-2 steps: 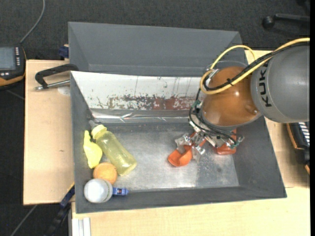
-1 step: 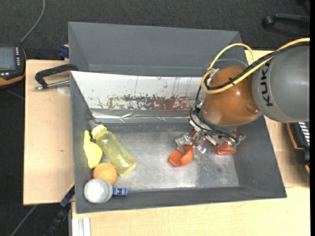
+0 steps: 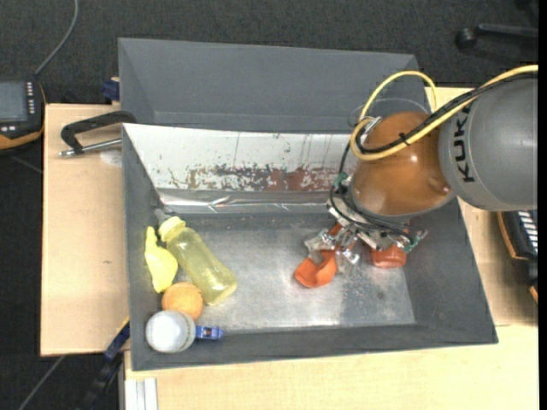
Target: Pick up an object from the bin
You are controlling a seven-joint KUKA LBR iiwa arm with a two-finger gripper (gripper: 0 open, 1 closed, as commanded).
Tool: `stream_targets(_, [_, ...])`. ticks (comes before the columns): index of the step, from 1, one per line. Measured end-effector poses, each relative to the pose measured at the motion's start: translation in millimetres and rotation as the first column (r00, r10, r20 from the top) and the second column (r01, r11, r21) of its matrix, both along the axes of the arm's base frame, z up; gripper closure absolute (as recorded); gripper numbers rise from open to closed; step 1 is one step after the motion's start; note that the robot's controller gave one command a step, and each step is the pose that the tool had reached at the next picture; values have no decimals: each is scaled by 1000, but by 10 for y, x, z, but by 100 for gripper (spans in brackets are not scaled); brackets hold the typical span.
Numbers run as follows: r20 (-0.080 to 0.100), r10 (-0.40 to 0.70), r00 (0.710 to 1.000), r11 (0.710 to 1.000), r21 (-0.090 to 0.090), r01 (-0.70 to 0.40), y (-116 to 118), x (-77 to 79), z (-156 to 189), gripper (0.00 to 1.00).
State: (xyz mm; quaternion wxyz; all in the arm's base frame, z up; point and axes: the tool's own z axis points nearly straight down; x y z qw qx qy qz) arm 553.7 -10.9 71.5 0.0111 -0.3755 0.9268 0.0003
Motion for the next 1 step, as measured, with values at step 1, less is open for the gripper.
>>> stream_targets(1, [0, -1, 1000, 1000, 0, 1, -1, 0, 0, 100])
